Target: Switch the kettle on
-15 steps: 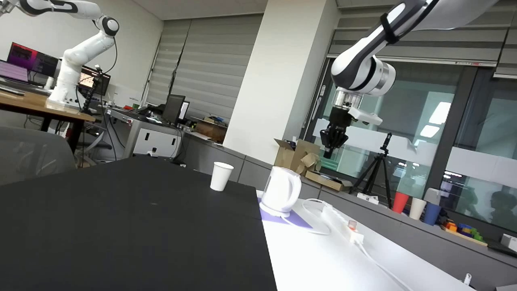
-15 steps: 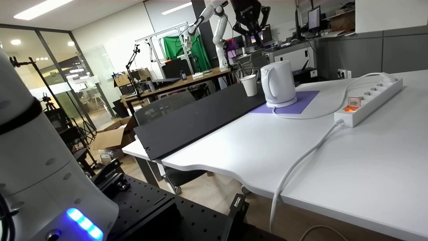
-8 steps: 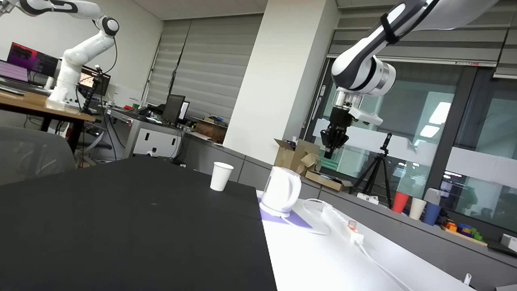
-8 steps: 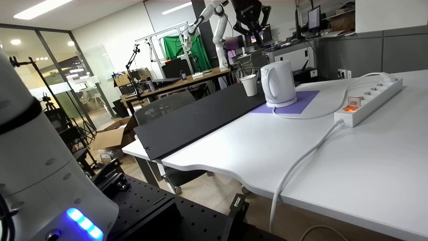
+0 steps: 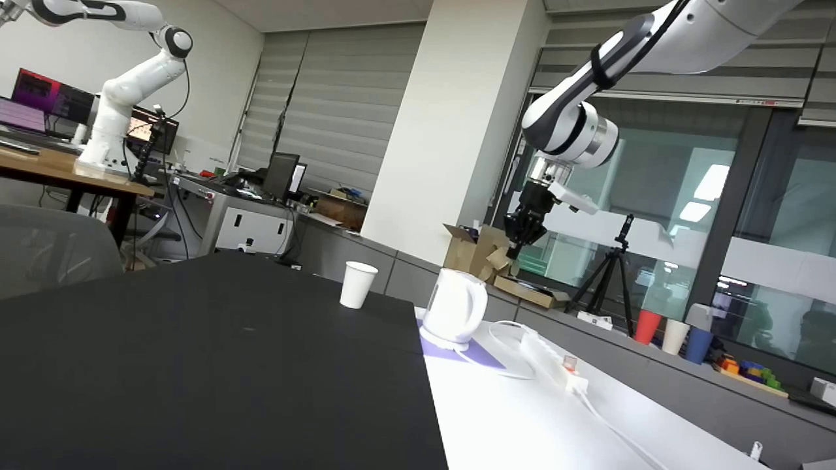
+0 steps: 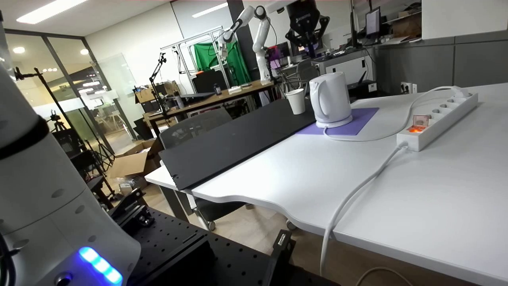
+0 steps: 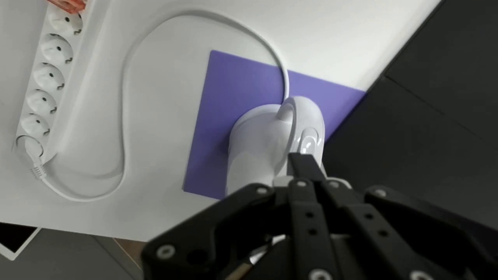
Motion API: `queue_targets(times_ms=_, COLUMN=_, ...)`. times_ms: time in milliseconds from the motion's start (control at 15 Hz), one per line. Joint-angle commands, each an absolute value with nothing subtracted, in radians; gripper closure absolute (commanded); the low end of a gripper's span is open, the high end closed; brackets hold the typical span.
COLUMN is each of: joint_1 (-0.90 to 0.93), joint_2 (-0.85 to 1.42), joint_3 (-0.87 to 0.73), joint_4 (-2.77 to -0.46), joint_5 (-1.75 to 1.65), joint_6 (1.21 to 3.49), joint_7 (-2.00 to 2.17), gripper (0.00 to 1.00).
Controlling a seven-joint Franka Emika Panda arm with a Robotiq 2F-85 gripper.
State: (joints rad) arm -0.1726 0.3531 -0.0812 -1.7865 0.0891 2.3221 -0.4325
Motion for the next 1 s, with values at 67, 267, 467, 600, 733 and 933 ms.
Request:
queue_targets(times_ms=67, joint_1=-0.242, joint_2=0.518, joint_3=-0.034, joint_4=-1.508, joint_5=0.169, joint_6=2.144, joint_7=-0.462, gripper=1.0)
queue_targets(times_ms=267, joint_1=-0.262, joint_2=0.592, joint_3=-0.02, joint_4=-1.388, joint_5=0.179, joint_6=2.006, joint_7=-0.454, gripper=1.0)
queue_targets(times_ms=467, joint_1=-0.271, joint_2=0.645, joint_3=-0.011, joint_4=-1.309, joint_5=0.177, joint_6=1.918, joint_7=-0.451, gripper=1.0)
queue_targets(times_ms=600, joint_1=-0.275, joint_2=0.68, joint_3=-0.002, joint_4=-1.271, joint_5=0.18, joint_6=1.889, joint_7=-0.46, gripper=1.0)
queue_targets(times_ms=733, joint_1=-0.273, joint_2=0.709, joint_3=0.004, joint_4=-1.241, joint_5=0.177, joint_6=1.879, joint_7=-0.461, gripper=1.0)
queue_targets(times_ms=933, joint_1=-0.272, joint_2=0.751, joint_3=0.015, joint_4=-1.202, joint_5=0.175, joint_6=1.862, joint_7=-0.462, gripper=1.0)
